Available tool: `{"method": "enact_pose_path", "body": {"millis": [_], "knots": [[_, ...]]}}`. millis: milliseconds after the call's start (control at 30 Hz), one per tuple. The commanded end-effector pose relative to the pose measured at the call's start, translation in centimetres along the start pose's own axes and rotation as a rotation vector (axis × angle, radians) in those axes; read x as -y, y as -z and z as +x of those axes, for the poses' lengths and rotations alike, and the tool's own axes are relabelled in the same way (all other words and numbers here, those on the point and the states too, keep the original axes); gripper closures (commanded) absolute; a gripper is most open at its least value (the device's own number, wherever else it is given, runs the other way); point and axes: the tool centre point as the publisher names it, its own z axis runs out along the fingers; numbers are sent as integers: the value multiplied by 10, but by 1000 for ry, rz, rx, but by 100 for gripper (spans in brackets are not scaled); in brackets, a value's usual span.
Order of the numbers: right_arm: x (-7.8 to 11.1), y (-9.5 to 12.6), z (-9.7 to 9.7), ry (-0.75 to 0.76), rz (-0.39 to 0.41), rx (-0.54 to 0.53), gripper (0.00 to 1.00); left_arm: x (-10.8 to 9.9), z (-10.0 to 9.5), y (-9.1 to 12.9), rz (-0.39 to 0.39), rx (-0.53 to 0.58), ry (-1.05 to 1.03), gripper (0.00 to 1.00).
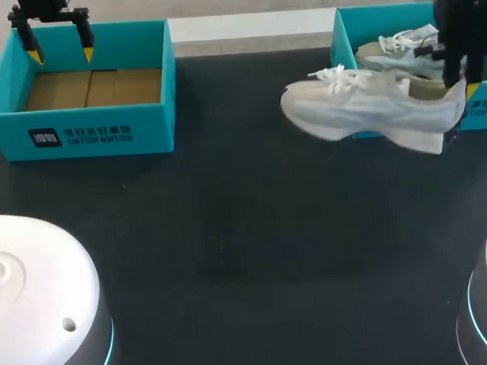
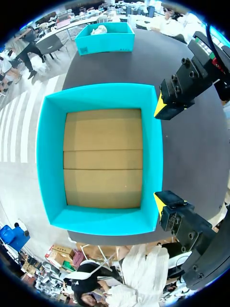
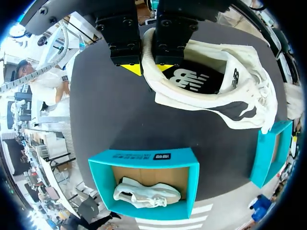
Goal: Take the shoe out of the shoebox, open the shoe tongue, remove and reinsert the insole, then place the shoe into the shoebox
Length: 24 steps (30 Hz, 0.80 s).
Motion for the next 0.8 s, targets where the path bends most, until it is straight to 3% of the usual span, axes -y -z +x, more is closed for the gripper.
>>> {"method": "enact_pose_path", "body": {"millis": [33, 600, 800], "knots": [[7, 0, 0, -6, -42, -7, 100, 0, 0, 0, 0, 0, 0, 0], [7, 0, 0, -6, -42, -7, 100, 0, 0, 0, 0, 0, 0, 0], [37, -8, 58, 26, -48, 46, 100, 0, 0, 0, 0, 0, 0, 0]]}}
